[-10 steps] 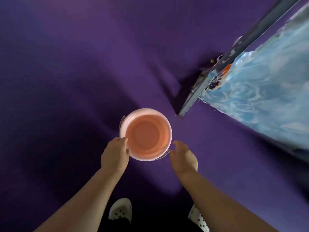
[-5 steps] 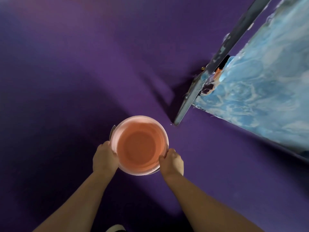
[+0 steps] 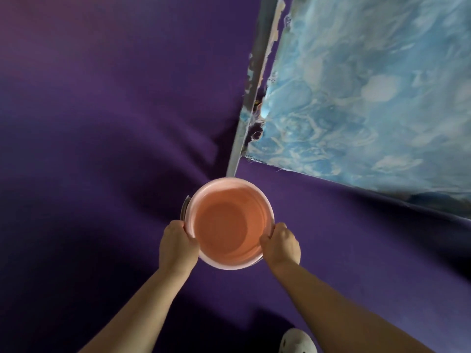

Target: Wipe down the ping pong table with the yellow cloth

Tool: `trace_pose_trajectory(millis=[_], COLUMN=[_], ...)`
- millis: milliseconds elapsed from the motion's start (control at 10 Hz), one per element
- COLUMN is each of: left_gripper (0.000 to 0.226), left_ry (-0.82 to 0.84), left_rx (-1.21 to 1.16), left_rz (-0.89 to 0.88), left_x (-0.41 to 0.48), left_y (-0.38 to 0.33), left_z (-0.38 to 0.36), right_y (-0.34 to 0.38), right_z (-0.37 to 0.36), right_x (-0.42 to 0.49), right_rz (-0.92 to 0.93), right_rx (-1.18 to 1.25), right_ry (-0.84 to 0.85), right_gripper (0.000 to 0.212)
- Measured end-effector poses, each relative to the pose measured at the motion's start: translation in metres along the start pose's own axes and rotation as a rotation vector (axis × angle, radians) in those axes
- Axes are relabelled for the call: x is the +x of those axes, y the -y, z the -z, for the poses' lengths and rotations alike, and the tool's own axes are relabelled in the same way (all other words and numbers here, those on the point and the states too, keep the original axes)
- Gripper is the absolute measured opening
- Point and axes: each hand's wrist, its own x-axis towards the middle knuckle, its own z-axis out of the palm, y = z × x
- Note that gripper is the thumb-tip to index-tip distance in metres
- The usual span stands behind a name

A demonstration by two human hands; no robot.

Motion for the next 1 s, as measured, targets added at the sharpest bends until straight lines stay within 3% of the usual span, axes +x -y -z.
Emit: trace_pose_trajectory(millis=[300,600,700,900,1000], left_gripper=[0.005,0.025,0.023,0.02,0.024], left_ry=[0.092,0.056,0.046,0.114,0.183], left_rx=[-0.081,-0.166,-0.151,-0.051,0.148], left_rz=[-0.082,-0.096,-0.088,-0.133,-0.181], left_x=[0.016,0.03,0.04,0.049,0.05], left_y=[-0.086,-0.127,-0.126,-0.126,-0.13], left_z=[-0.078,-0.117,-0.119,-0.11,-0.09], right_y=[-0.053,-0.054,-0.051,-0.05,-0.048], right_z=[0.07,0.104,0.099,0.092,0.104], right_x=[0.076,0.14,0.152,0.156,0.145], right_rz=[-0.062,-0.045,-0.027,0.02,0.068], right_rx=[-0.053,-0.156,-0.156,-0.107,-0.198], right_ry=[-0.122,-0.134,-0.121,-0.111,-0.128], right_gripper=[0.009,0.01,0.018,0.013,0.019])
